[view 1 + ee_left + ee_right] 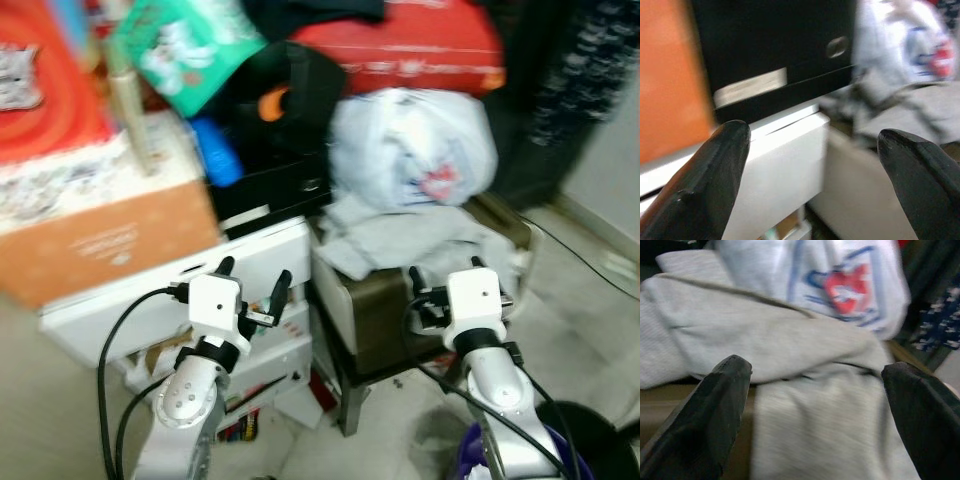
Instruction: Clean up the room
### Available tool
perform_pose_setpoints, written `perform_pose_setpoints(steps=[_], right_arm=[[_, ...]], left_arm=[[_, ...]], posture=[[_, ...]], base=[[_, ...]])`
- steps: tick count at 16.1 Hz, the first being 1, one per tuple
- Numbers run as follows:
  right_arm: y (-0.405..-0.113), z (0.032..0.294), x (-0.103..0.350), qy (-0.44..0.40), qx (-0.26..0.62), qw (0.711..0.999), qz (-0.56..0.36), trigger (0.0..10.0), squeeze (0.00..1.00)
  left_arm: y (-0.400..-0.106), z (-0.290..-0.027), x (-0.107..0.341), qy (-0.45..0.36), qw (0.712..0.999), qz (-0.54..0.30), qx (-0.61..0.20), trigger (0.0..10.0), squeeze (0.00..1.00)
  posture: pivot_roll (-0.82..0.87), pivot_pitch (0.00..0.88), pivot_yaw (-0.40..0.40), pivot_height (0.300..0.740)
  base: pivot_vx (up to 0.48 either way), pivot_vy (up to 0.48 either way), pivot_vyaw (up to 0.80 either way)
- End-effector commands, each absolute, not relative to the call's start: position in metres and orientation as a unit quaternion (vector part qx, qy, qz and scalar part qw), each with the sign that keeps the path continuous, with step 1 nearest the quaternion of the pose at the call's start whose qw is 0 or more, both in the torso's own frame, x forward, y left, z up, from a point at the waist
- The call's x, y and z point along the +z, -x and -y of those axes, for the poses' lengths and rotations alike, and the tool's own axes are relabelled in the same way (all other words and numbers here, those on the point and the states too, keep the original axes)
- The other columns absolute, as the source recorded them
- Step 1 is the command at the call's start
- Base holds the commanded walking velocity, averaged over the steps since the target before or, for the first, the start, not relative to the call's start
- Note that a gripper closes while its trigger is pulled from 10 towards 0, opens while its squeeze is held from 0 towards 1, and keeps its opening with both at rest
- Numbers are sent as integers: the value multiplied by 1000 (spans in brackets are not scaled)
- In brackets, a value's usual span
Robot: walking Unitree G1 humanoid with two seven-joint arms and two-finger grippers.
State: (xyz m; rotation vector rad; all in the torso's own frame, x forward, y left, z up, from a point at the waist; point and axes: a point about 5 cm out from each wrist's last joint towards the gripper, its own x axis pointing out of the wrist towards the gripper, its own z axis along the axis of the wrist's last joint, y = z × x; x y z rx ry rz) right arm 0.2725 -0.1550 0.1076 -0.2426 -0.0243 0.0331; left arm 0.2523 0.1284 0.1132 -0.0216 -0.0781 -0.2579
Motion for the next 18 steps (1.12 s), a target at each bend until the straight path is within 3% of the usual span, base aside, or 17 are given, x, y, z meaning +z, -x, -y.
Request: perform_pose_setpoints(steps=[1,6,14,18], right_arm=[[-271,151,105,117,23,993,7,10000,0],[-272,150,104,112,26,993,4,10000,0],[-276,148,102,107,29,994,2,10000,0],[-277,148,102,110,31,993,2,10000,0]], left_arm=[[-252,-129,115,5,992,38,-124,10000,0],[-252,-128,116,1,992,36,-124,10000,0],[-254,-127,116,-1,991,35,-128,10000,0],[-256,-128,116,-1,992,35,-124,10000,0]], posture=[[-74,96,5,740],[-66,102,5,740],[-61,86,13,740],[-61,82,10,740]], base=[[0,0,800],[0,0,723],[0,0,0],[0,-288,0]])
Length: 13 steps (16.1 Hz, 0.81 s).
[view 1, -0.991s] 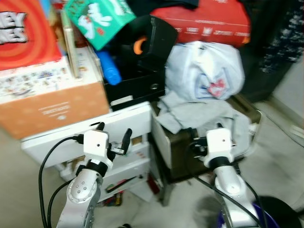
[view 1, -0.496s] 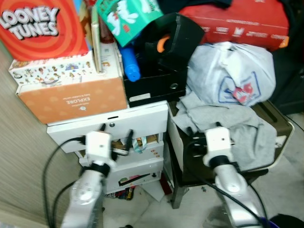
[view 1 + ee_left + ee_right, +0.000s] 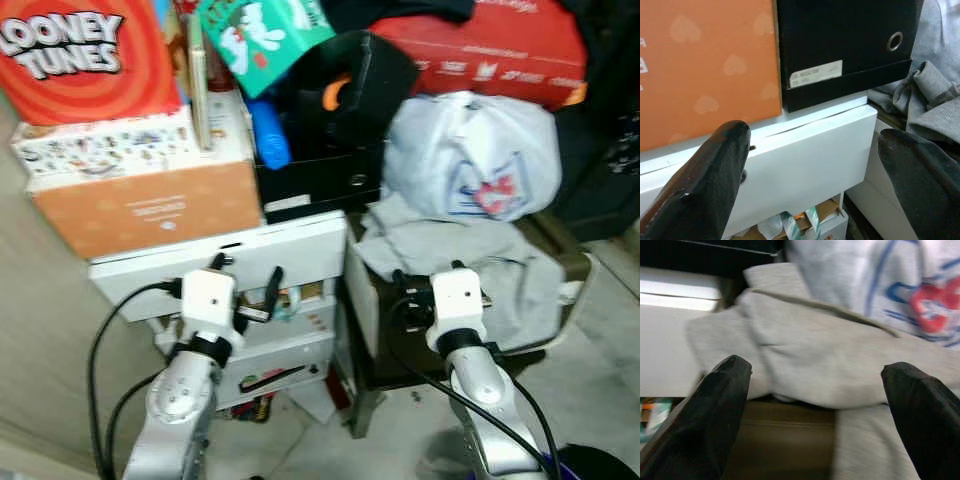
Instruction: Clean up the room
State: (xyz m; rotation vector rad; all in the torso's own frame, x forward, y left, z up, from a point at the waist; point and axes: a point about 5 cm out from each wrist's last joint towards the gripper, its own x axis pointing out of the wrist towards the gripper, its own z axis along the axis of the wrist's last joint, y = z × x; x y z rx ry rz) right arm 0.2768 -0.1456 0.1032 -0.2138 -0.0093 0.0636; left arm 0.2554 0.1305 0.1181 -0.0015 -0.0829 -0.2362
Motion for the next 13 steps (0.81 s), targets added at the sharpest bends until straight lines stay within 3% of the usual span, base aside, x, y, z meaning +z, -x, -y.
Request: perform_pose_setpoints(steps=[1,3,12,13], right_arm=[[-278,148,102,111,32,993,3,10000,0],[-279,148,102,111,32,993,3,10000,0],[-279,148,103,109,35,993,7,10000,0],[-278,146,104,120,38,992,10,10000,0]], left_arm=[[-256,-128,116,-1,992,35,-123,10000,0],[-256,-128,116,0,992,35,-121,10000,0],[-256,-130,113,17,993,29,-115,10000,0],[-255,-131,114,16,993,29,-114,10000,0]], posture=[[-60,83,9,740],[-60,85,8,740],[-59,90,10,740],[-62,94,10,740]], base=[[0,-307,0],[0,-306,0],[0,0,0],[0,0,800]])
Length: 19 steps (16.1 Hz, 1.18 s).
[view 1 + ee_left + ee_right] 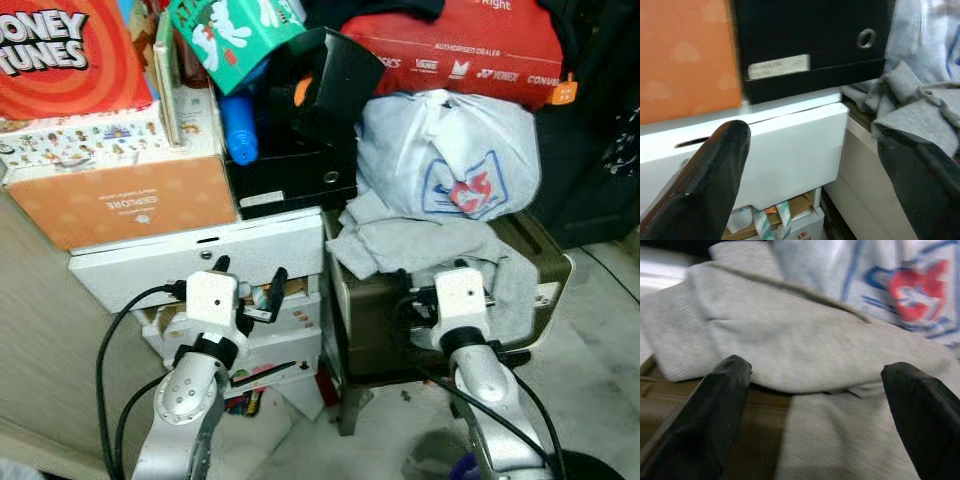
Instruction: Clean up the room
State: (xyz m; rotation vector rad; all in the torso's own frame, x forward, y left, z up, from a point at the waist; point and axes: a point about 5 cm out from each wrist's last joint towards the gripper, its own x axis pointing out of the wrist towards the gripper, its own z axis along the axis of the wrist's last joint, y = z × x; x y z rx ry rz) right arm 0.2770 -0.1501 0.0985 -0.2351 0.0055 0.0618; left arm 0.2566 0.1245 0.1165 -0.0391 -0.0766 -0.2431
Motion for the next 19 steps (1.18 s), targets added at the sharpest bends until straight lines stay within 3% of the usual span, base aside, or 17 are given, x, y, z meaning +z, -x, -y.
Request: perform_pose_setpoints(steps=[1,6,13,19], right_arm=[[-277,145,105,123,39,992,13,10000,0],[-266,151,114,120,40,992,20,10000,0],[-217,178,106,158,23,987,-19,10000,0],[-220,173,108,157,27,987,-17,10000,0]], left_arm=[[-255,-131,114,15,993,29,-113,10000,0],[-250,-132,115,2,992,35,-121,10000,0],[-215,-152,108,-23,997,13,-78,10000,0],[-221,-149,114,-26,996,21,-80,10000,0]], posture=[[-61,96,11,740],[-57,102,9,740],[-50,106,3,740],[-50,96,5,740]], base=[[0,0,800],[0,0,800],[0,0,800],[0,0,800]])
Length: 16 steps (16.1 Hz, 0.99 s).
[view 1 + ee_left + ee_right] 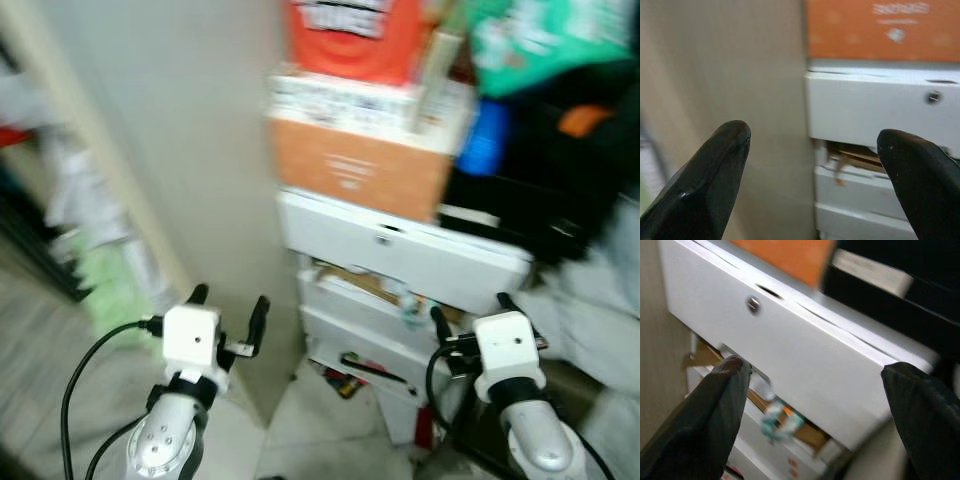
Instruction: Clean up the room
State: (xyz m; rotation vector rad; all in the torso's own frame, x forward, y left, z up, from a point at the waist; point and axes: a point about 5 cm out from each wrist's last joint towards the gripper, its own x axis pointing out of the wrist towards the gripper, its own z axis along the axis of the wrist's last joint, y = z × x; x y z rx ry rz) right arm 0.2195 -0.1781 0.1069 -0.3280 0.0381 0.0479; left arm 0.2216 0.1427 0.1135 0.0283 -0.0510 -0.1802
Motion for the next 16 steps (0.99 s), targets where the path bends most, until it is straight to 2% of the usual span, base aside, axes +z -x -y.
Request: perform_pose_setpoints(steps=[1,9,16], right_arm=[[-219,172,108,158,28,987,-17,10000,0],[-213,177,107,143,21,989,-28,10000,0],[-216,177,105,139,27,990,-29,10000,0]], left_arm=[[-221,-149,114,-26,996,21,-80,10000,0],[-217,-151,115,-28,997,21,-64,10000,0],[-218,-151,111,-29,997,13,-64,10000,0]], posture=[[-50,96,5,740],[-50,97,0,740],[-52,84,1,740]], base=[[0,0,800],[0,0,800],[0,0,420]])
